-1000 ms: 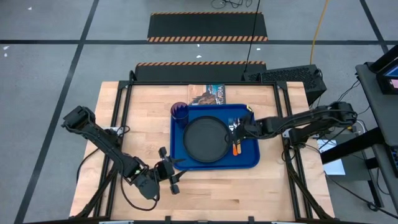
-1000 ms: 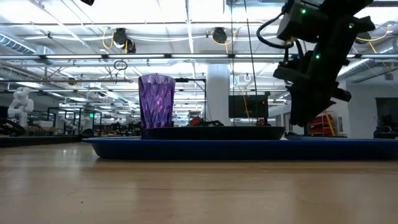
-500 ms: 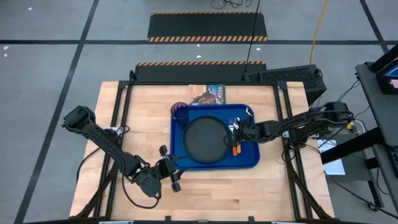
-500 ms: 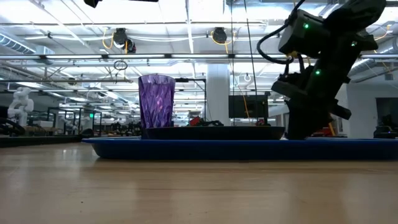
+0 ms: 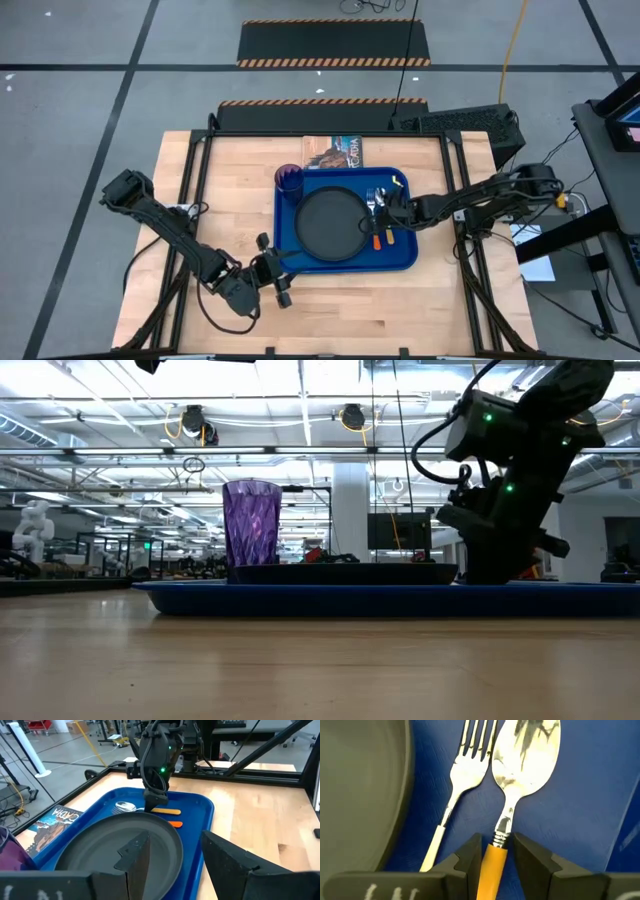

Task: Pick and place plate/cup/fork/spoon on tray
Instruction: Put the yellow spoon on the blue serving tray to the right of the orange fork, then return to Home Position

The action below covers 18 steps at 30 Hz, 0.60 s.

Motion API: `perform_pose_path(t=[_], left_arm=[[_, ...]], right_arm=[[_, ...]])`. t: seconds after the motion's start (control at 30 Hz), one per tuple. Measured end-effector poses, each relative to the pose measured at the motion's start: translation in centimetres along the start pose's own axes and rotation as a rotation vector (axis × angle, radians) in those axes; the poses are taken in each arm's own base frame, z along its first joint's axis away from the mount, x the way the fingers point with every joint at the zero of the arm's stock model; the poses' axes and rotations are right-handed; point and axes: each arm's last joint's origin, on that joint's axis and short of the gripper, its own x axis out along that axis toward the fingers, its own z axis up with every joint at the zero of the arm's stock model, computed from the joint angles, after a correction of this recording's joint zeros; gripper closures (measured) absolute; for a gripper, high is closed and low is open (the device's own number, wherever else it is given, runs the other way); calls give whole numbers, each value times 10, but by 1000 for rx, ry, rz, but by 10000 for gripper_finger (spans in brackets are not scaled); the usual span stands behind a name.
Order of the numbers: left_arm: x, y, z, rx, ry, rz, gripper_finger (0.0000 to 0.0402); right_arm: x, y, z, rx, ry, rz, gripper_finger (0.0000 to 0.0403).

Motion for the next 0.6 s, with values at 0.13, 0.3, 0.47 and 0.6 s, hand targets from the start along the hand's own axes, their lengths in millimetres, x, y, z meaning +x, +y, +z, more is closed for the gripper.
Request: perform_pose_path(t=[0.13, 0.3, 0.47, 0.6], left_arm=[[-1, -1, 0, -12, 1, -5, 220], [-4, -3, -1, -3, 0, -14, 220], [-4, -2, -2, 43, 5, -10, 220], [-5, 1, -4, 126, 16, 25, 220]], right_arm=[[-5, -1, 2, 0, -6, 15, 300], [-21, 0, 9, -13, -47, 89, 300], [-42, -2, 15, -67, -103, 187, 300], [-66, 2, 16, -205, -191, 330, 300]])
